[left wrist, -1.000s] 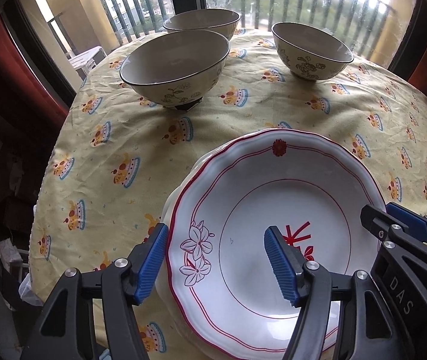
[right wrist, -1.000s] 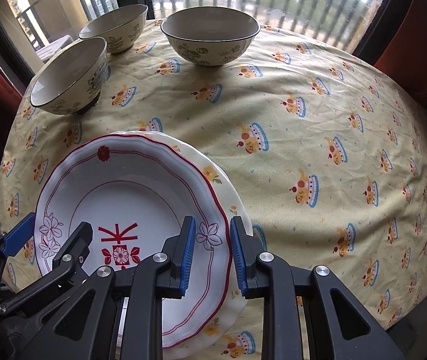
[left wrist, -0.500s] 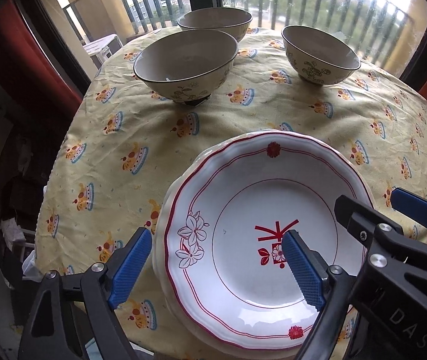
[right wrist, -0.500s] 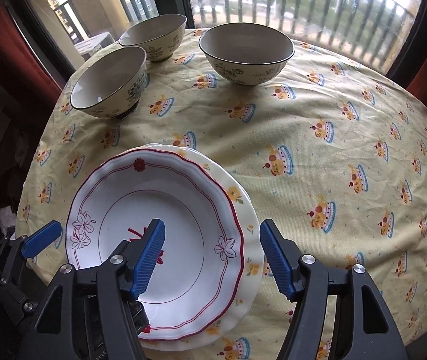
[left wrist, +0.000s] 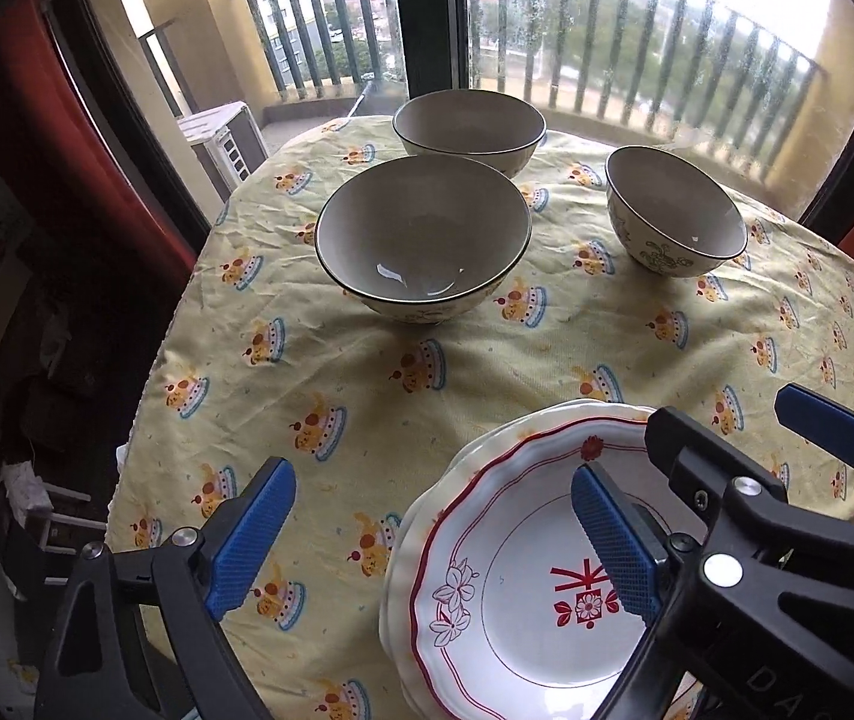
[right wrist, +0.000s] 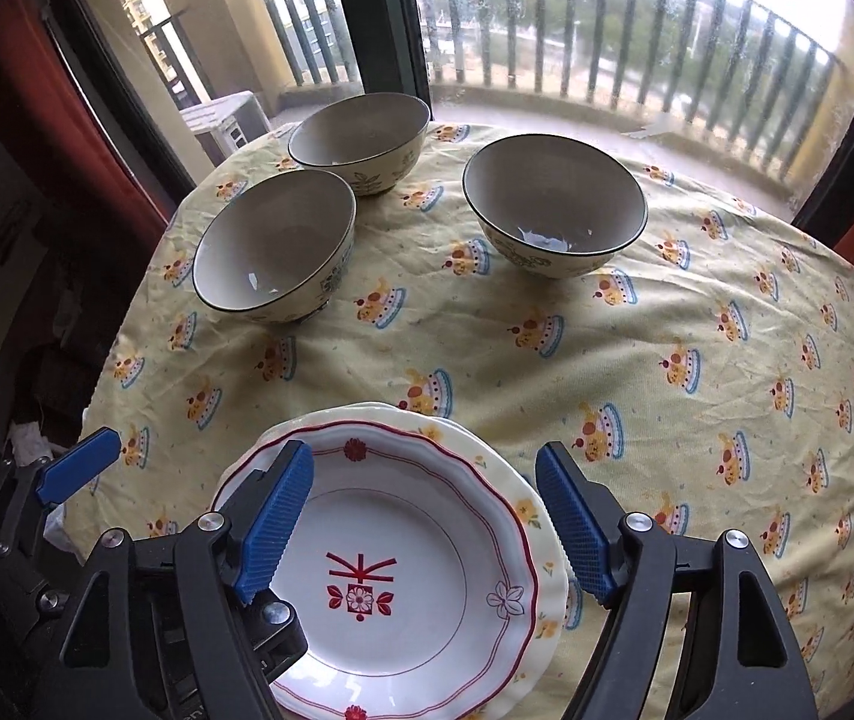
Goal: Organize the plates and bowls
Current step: 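Move the right gripper to a cream floral bowl and grasp its rim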
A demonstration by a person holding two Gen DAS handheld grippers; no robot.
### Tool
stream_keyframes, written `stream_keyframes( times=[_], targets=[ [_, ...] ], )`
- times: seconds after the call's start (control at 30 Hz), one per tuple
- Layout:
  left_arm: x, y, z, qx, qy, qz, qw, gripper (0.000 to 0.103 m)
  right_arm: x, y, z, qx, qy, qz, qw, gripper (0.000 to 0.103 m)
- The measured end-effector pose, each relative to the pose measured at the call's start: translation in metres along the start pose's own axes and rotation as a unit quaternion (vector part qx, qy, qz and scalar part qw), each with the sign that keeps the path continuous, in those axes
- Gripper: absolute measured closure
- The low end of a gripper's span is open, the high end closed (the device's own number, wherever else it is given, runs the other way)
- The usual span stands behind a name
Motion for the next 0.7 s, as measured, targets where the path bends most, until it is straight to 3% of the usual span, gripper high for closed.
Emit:
stream_keyframes(
  times=[0.27,0.7],
  targets=[
    [-0.046,-0.017,0.040,0.007,-0.041,-0.033,0.9986,0.009,-0.038,-0.015,0.031,0.022,-0.050,-0.032,0.998,0.023],
    [-0.098,-0.064,0.077,0.028,-0.046,-0.052,0.9972,0.009,-0.093,-0.055,0.056,0.065,-0.094,-0.063,0.991,0.015]
  ],
)
Point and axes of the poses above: each gripper's, at about its wrist camera, not at the fingertips, and y roughly against the way its jaws point, z to its left, x to its underside, the point moved 9 cm from there along -y, roughly the way its jaws point, and after that the axes turned 9 degrees about -y, right-handed, at the moved point
